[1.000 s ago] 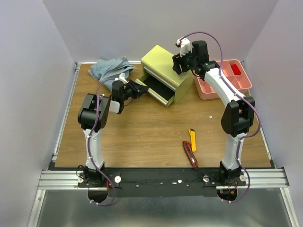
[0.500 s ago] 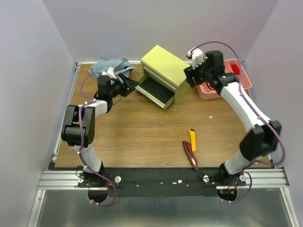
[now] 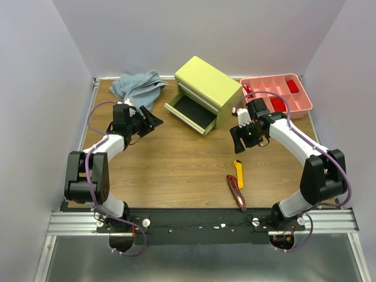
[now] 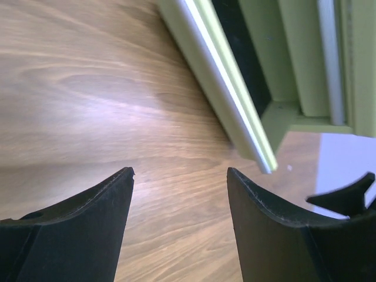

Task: Sort the tools into containers

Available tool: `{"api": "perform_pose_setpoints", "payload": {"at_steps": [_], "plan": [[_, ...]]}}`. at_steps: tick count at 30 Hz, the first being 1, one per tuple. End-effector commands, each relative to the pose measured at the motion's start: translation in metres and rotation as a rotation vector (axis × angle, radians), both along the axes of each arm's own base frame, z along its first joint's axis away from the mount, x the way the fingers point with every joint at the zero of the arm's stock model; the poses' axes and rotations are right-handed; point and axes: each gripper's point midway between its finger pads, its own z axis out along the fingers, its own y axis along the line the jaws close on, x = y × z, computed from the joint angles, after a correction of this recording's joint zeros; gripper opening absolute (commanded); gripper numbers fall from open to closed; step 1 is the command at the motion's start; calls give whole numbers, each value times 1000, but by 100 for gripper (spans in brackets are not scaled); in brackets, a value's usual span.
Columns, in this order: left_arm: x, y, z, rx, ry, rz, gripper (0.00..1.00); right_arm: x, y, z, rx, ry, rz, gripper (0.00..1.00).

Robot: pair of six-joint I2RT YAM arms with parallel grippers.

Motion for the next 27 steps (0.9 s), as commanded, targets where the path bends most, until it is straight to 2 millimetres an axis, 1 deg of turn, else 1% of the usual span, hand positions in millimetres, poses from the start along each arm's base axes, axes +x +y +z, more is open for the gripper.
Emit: {"api": "perform_pose_setpoints", "payload": {"at_steps": [1, 2, 3, 4, 5, 6, 9, 11, 12, 14, 16, 18, 20, 22, 23, 24, 25, 26, 27], "plan": [[-15, 42, -9, 148, 17, 116, 73, -26, 4, -26, 6, 174, -136, 74], [-17, 41, -4, 142, -3, 117, 73, -32, 7, -31, 11, 201, -134, 74], [-18, 51, -7, 141, 3, 147, 73, -35, 10, -36, 14, 226, -138, 74], [-20, 54, -7, 142, 1, 156, 73, -38, 11, -39, 13, 238, -132, 74], [-20, 61, -4, 142, -8, 175, 73, -44, 12, -44, 11, 263, -146, 74], [-23, 64, -6, 141, -1, 183, 73, -50, 13, -48, 6, 291, -159, 74], [-24, 77, -4, 135, 3, 224, 73, -65, 10, -62, -23, 356, -181, 74], [-24, 81, 0, 120, -3, 247, 73, -68, 9, -70, -39, 380, -200, 73], [-25, 85, -2, 116, -2, 262, 73, -66, 8, -72, -46, 381, -212, 72], [-24, 87, 1, 100, -10, 281, 73, -63, 4, -78, -80, 380, -232, 71], [-26, 89, -2, 94, -3, 289, 73, -61, 0, -83, -109, 382, -241, 68], [-27, 90, -4, 94, 1, 296, 73, -62, -3, -90, -133, 397, -237, 61], [-27, 91, -5, 92, 3, 302, 73, -60, -6, -94, -152, 391, -233, 44], [-26, 92, -4, 85, -4, 311, 73, -59, -8, -95, -171, 385, -210, 30], [-26, 92, -6, 84, 1, 310, 73, -51, -8, -92, -176, 357, -203, 20], [-25, 92, -5, 79, 0, 313, 73, -46, -7, -87, -176, 336, -190, 13], [-24, 92, -5, 77, -3, 313, 73, -40, -6, -78, -169, 301, -176, 7], [-23, 91, -6, 77, 2, 311, 72, -23, -1, -64, -150, 245, -172, 1], [-21, 92, -6, 79, 1, 311, 72, -13, 3, -53, -130, 207, -165, 1]]}}
